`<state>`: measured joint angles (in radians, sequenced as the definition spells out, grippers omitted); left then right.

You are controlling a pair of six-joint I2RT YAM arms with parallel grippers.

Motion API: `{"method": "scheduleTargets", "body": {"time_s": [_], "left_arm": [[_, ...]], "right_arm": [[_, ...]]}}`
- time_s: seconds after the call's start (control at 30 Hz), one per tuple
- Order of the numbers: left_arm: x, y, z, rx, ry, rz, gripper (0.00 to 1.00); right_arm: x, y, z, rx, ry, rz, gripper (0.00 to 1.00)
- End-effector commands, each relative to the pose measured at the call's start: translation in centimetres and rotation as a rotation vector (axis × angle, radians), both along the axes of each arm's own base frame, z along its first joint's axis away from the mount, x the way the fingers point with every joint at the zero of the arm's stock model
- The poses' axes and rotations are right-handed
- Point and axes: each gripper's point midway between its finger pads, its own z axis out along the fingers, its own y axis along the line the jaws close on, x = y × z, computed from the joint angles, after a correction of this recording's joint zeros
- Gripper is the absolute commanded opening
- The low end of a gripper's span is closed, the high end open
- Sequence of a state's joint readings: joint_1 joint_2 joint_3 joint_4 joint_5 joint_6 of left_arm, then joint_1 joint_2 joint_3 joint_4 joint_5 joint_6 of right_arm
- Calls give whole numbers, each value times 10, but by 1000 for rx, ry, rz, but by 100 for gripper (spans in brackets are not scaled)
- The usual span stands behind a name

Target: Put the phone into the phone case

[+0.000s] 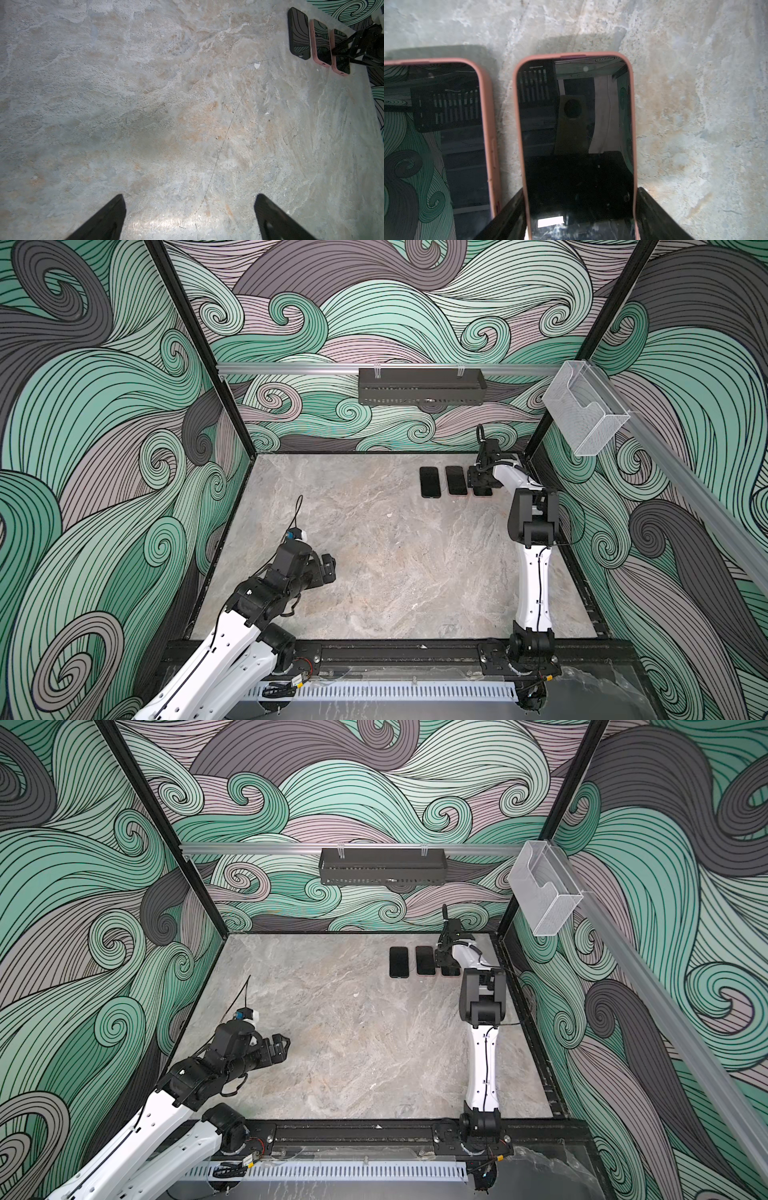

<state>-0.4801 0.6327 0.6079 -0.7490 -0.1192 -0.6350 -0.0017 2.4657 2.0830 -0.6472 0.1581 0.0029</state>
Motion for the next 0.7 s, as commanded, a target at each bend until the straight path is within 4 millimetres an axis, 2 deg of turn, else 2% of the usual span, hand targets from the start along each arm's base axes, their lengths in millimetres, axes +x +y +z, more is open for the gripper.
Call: {"method": "scheduleTargets", "body": {"time_s": [0.0, 0.13, 0.37, 0.47, 0.67], "left_arm": [[1, 2, 14, 9, -23, -1, 99], [2, 2, 14, 9, -23, -2, 99], [2, 3, 13, 12, -25, 0, 99], [4, 3, 12, 14, -34, 4, 99], [17, 8, 16, 65, -69, 27, 99]], "right_arm": [[0, -8, -5, -23, 14, -13, 86], [-1, -8, 2, -25, 6, -6, 97], [-1, -6, 15, -15, -17, -5, 99], [-3, -7, 34, -16, -43, -6, 99], [-18, -2, 86, 3, -151, 1, 99]]}}
